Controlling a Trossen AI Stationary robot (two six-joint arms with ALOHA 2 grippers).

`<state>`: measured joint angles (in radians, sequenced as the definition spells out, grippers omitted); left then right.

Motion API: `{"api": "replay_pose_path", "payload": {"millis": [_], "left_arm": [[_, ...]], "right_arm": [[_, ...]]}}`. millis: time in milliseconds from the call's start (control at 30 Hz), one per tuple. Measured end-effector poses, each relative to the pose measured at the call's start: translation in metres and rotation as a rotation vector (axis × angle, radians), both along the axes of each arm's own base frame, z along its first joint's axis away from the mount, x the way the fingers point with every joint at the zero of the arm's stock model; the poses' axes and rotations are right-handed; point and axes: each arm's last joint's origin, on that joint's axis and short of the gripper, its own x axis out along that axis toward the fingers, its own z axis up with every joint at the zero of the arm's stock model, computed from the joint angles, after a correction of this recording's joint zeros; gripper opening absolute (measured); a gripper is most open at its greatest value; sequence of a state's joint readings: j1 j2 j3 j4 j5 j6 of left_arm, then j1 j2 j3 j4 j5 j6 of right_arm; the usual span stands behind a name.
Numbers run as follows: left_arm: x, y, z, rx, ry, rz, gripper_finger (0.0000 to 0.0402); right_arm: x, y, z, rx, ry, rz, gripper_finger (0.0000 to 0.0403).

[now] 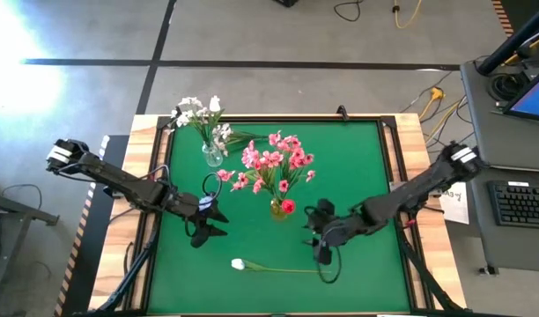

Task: Sort flowers into vase by color
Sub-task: Put the white tulip into the transparent vase

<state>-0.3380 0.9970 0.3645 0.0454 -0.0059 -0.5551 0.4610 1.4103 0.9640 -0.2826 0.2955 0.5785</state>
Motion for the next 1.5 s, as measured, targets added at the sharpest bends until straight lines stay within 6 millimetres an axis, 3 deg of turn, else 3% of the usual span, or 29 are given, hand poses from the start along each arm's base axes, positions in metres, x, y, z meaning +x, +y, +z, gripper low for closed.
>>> {"api": "replay_pose_path", "payload": {"millis": [367,967,1133,1433,1500], "left_arm": [[-0.003,-0.003,-0.002,-0.025,0.035,-0.01,0.0215],[-0.001,-0.004,0.0,-0.029,0.004,-0.005,0.0215],[0.0,-0.005,0.004,-0.082,-0.011,0.0,0.0215],[0.013,-0.009,0.041,-0.098,-0.136,-0.021,0.0215],[0.016,-0.01,0.05,-0.068,-0.176,-0.043,0.0215]], "right_arm": [[0.044,0.04,-0.025,-0.051,0.049,0.025,0.0267],[0.116,0.094,-0.088,-0.178,0.097,0.101,0.0237],[0.123,0.1,-0.098,-0.155,0.11,0.109,0.0196],[0.124,0.1,-0.106,-0.134,0.133,0.113,0.0029],[0.123,0.101,-0.105,-0.14,0.132,0.12,0.0018]]}}
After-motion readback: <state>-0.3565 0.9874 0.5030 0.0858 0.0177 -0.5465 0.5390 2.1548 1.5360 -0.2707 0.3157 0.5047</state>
